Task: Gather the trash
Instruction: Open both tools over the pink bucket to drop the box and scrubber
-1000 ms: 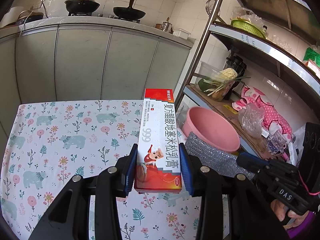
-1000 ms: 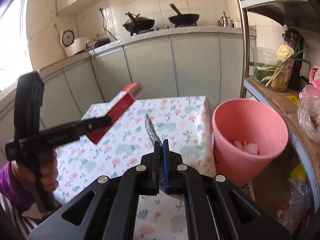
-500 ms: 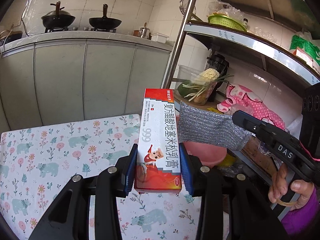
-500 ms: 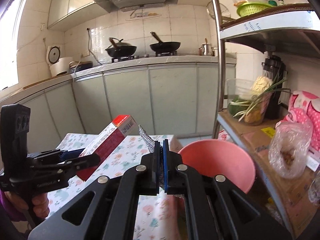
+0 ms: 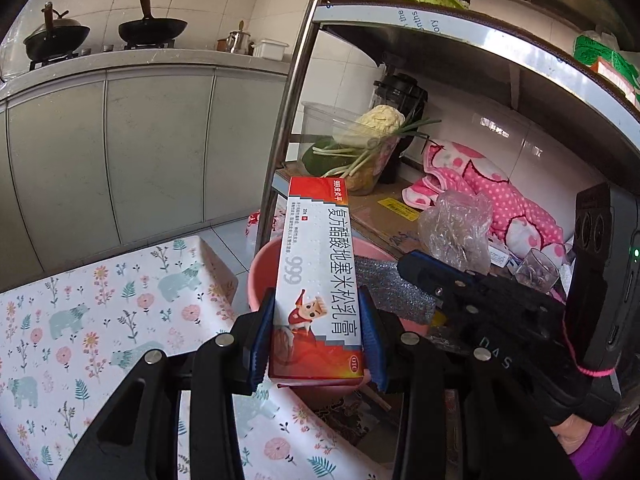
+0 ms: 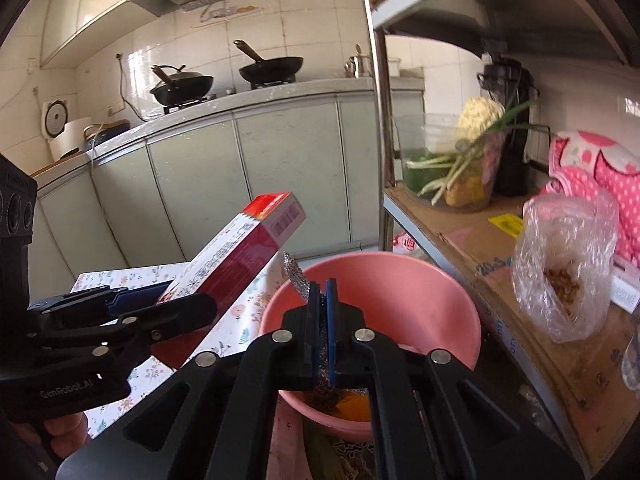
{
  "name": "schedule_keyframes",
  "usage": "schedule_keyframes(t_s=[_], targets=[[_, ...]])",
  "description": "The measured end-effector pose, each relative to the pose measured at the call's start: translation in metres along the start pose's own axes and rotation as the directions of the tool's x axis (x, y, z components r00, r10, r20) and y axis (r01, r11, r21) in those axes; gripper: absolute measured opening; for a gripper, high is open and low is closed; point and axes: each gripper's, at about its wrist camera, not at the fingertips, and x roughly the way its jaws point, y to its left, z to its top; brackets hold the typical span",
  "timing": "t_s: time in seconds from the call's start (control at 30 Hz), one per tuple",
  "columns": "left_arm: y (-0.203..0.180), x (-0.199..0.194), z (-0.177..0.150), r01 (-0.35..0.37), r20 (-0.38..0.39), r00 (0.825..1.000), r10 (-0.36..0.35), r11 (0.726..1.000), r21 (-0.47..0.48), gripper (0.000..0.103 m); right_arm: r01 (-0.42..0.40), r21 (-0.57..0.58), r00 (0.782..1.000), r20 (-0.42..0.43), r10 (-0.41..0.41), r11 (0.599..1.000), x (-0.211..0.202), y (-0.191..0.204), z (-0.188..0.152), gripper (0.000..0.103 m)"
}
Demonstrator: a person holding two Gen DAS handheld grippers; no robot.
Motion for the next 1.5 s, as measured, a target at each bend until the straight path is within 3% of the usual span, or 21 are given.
schedule_keyframes(t_s=[0.37,0.8,0.83,0.9,1.0,1.23,1.33,1.5], targets=[[-0.010,0.067,-0.003,-0.013,-0.083,0.996,0.015,1.000,0.026,0.039,0.053,0.029,0.997,-0.060,-0.051,0.998,0.026,-0.020,-0.016,0.003],[-0.012,0.079,-0.002,-0.016,-0.116,0.993,0.017,1.000,0.014,0.044,0.106,0.055,0.990,-0.100,-0.100,0.993,0.034,-0.034,-0.023,0.005],[-0.012,0.078,-0.001,-0.016,-0.113,0.993,0.017,1.000,0.013,0.045,0.106,0.059,0.990,-0.099,-0.100,0.993,0.033,-0.034,-0.023,0.008],[-0.012,0.076,-0.001,-0.015,-0.109,0.994,0.017,1.000,0.013,0.045,0.109,0.069,0.990,-0.092,-0.103,0.992,0.029,-0.035,-0.022,0.023],[-0.013,0.069,-0.001,-0.016,-0.101,0.995,0.017,1.000,0.010,0.046,0.106,0.087,0.992,-0.083,-0.099,0.991,0.024,-0.036,-0.022,0.033],[-0.017,0.046,0.001,-0.016,-0.058,0.998,0.017,1.000,0.019,0.046,0.093,0.088,0.994,-0.066,-0.088,0.992,0.010,-0.029,-0.021,0.040],[-0.019,0.032,0.001,-0.019,-0.033,0.999,0.020,0.999,0.027,0.047,0.079,0.093,0.996,-0.054,-0.075,0.992,0.001,-0.023,-0.022,0.051],[-0.022,0.013,0.000,-0.019,-0.018,1.000,0.020,0.999,0.043,0.051,0.080,0.059,0.996,-0.036,-0.077,0.995,-0.014,-0.009,-0.025,0.056]])
